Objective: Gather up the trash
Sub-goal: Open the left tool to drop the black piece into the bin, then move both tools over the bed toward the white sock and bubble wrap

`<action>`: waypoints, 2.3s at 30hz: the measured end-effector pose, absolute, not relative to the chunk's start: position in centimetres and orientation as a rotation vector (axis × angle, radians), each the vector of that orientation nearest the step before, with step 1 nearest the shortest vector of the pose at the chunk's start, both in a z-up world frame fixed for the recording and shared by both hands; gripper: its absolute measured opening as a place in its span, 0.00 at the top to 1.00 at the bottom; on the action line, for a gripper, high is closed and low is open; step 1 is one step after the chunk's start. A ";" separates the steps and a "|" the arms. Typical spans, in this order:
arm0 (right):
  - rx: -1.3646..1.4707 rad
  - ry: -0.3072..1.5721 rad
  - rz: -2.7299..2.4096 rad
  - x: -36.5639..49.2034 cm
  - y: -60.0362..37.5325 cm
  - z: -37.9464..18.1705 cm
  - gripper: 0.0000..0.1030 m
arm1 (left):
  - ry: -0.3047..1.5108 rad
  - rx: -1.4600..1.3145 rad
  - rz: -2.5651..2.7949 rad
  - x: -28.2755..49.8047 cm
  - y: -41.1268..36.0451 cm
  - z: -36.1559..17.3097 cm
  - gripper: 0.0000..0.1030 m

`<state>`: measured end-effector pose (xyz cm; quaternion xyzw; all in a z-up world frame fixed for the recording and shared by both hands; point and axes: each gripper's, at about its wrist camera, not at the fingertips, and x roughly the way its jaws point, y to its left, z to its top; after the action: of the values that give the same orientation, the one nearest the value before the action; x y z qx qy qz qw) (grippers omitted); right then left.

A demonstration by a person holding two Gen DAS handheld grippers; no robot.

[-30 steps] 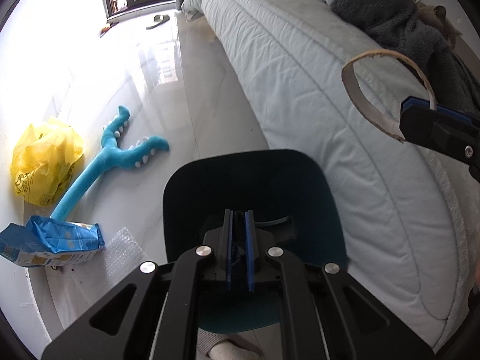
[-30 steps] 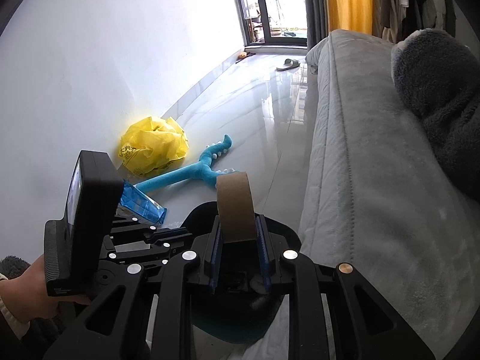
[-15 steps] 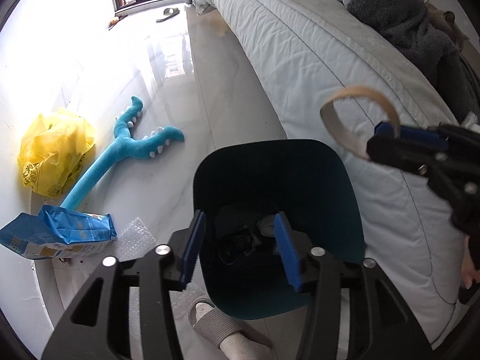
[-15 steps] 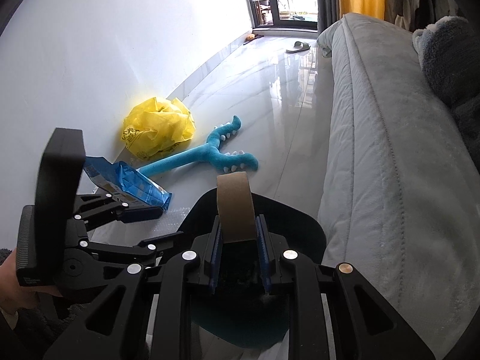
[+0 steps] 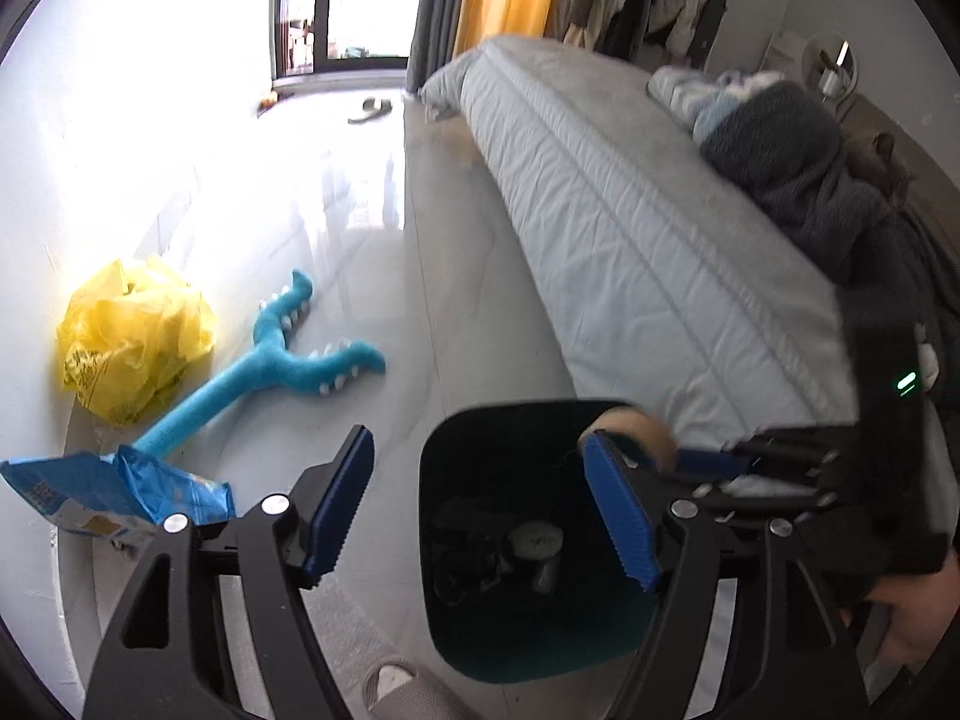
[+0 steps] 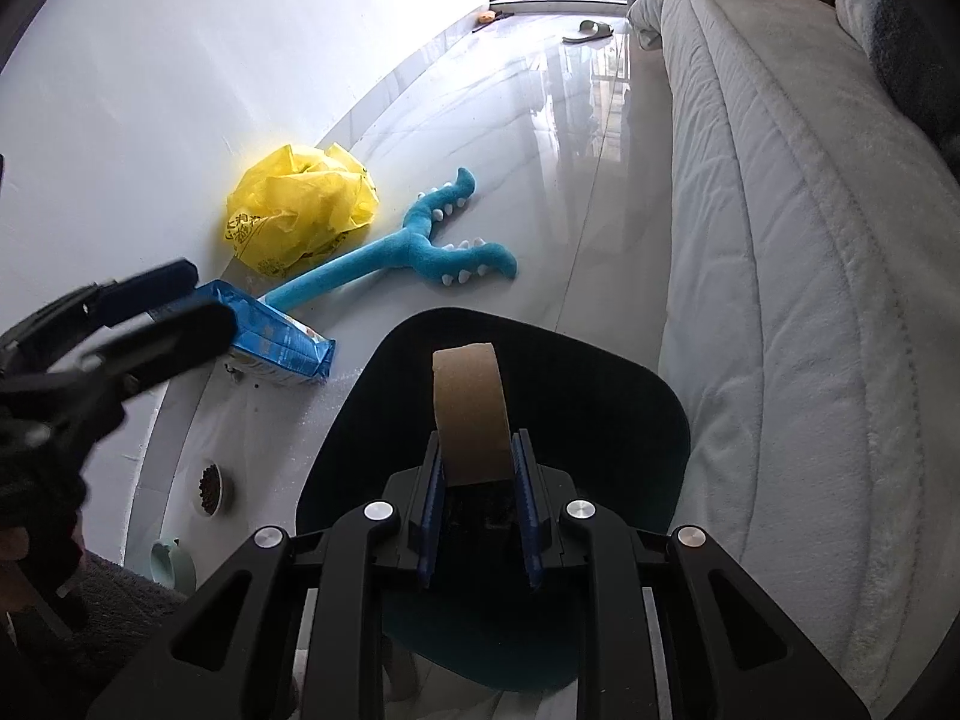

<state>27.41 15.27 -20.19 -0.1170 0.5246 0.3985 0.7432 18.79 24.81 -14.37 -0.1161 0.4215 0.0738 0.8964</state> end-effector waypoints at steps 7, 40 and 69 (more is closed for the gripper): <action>-0.310 1.206 0.870 26.5 16.1 -22.5 0.78 | 0.694 -0.152 0.172 18.2 23.7 -9.9 0.18; -0.291 1.056 0.902 25.4 11.3 -15.9 0.40 | 0.462 -0.102 0.159 18.3 18.2 -2.1 0.06; -0.239 0.848 0.566 31.0 -5.4 -10.2 0.33 | 0.539 -0.044 -0.005 24.0 7.6 -4.3 0.06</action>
<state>30.96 -5.44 -10.22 -0.1142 0.4049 0.2704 0.8659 24.02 7.61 -4.29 -0.0218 0.2664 -0.0022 0.9636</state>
